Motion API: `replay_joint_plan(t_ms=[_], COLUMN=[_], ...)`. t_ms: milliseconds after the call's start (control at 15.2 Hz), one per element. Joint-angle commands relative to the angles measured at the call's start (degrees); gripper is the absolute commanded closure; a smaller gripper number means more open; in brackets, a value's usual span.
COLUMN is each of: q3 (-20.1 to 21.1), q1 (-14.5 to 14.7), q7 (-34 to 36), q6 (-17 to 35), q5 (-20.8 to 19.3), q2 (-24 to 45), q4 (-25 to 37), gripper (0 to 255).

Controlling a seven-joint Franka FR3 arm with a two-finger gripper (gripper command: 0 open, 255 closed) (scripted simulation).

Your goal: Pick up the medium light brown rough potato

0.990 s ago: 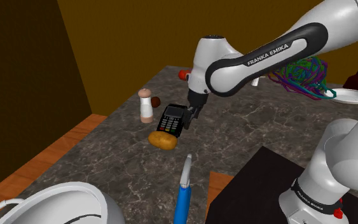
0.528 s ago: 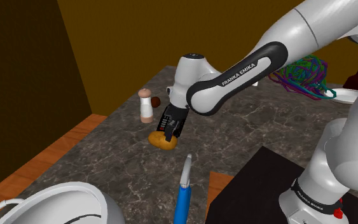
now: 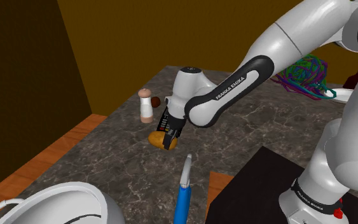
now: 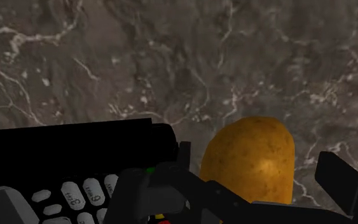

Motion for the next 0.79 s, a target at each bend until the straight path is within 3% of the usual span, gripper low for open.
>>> replay_joint_plan(t_ms=[0, 66, 726], q3=[-0.04, -0.03, 0.01], q1=[0.00, 0.01, -0.03], q7=[0.05, 0.09, -0.09], q6=[0.61, 0.50, -0.15], q5=[-0.12, -0.14, 0.10], q2=[0.40, 0.42, -0.21], q4=[-0.18, -0.06, -0.02], gripper=[0, 255, 255])
